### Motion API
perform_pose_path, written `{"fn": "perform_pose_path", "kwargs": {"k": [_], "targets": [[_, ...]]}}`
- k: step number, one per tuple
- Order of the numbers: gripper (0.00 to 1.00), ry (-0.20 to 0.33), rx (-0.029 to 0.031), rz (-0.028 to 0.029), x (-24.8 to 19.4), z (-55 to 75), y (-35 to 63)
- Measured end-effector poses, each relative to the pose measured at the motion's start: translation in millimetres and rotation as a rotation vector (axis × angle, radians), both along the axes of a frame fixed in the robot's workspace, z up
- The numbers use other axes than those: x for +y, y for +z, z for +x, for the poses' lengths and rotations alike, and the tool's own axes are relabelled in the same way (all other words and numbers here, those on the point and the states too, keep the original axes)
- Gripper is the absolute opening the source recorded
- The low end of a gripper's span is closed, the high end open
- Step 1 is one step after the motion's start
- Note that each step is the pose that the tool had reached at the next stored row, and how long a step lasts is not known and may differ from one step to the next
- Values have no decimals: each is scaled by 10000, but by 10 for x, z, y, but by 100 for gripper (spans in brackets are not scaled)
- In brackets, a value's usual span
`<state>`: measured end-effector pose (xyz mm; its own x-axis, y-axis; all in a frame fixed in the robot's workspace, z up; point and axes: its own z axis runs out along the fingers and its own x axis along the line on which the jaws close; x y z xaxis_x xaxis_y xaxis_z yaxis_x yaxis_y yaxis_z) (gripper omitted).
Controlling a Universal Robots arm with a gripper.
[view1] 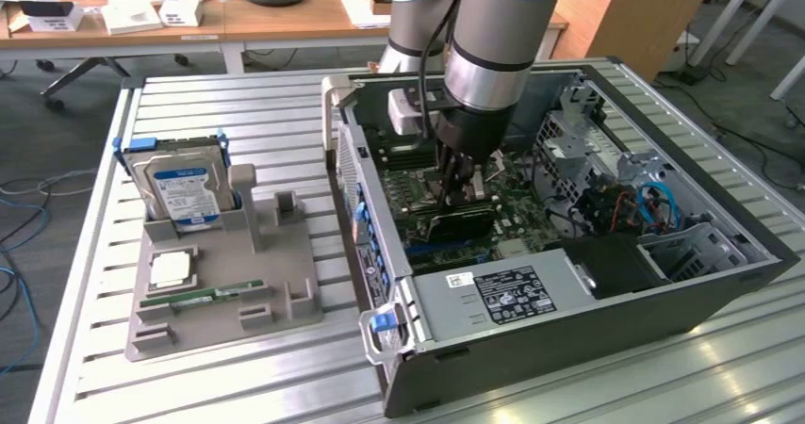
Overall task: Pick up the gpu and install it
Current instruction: 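Press down on the gpu until it lock into place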
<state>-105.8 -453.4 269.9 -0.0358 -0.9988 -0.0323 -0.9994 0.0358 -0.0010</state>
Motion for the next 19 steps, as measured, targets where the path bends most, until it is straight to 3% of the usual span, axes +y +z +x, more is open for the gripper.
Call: {"fn": "perform_pose_path", "kwargs": {"k": [19], "targets": [[11,0,-1,0,10,-10,-25]]}}
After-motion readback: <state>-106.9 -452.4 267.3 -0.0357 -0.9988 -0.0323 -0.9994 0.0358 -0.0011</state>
